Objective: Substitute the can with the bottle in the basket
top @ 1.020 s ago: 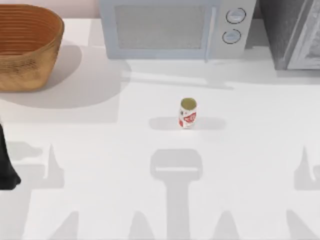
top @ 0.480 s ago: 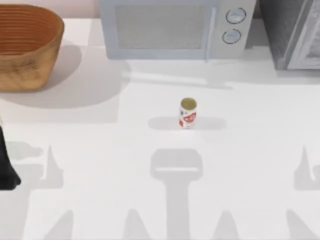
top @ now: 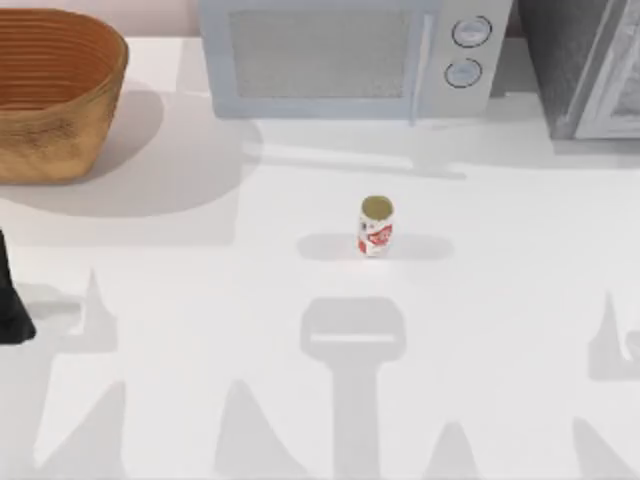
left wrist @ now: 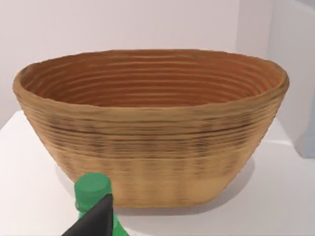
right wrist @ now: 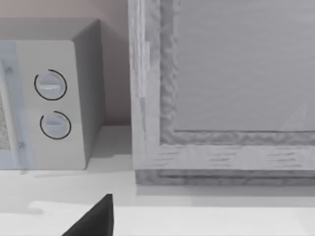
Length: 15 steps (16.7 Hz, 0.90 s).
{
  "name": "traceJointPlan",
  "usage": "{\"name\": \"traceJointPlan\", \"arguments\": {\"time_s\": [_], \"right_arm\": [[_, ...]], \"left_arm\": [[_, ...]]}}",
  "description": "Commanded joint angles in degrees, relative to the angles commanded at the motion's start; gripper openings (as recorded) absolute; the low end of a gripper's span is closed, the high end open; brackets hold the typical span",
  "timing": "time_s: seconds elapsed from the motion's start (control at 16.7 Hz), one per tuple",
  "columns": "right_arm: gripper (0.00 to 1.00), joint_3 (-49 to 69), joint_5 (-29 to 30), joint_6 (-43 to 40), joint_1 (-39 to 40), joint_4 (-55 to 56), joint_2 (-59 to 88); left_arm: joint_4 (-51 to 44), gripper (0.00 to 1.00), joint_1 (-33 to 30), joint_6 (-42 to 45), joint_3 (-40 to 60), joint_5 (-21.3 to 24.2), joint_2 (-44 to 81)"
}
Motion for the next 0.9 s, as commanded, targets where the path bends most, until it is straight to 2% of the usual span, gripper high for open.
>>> {"name": "traceJointPlan", "arguments": {"time_s": [0.54, 0.9], "right_arm": [[1.00, 0.00, 0.00, 0.00, 0.00, 0.00, 0.00], [1.00, 0.00, 0.00, 0.00, 0.00, 0.00, 0.00]], "left_arm": [[37.73, 1.00, 11.22, 2.95, 1.52, 11.77, 44.91], [58.13, 1.00, 17.26, 4.42, 2.28, 18.23, 69.30]]}}
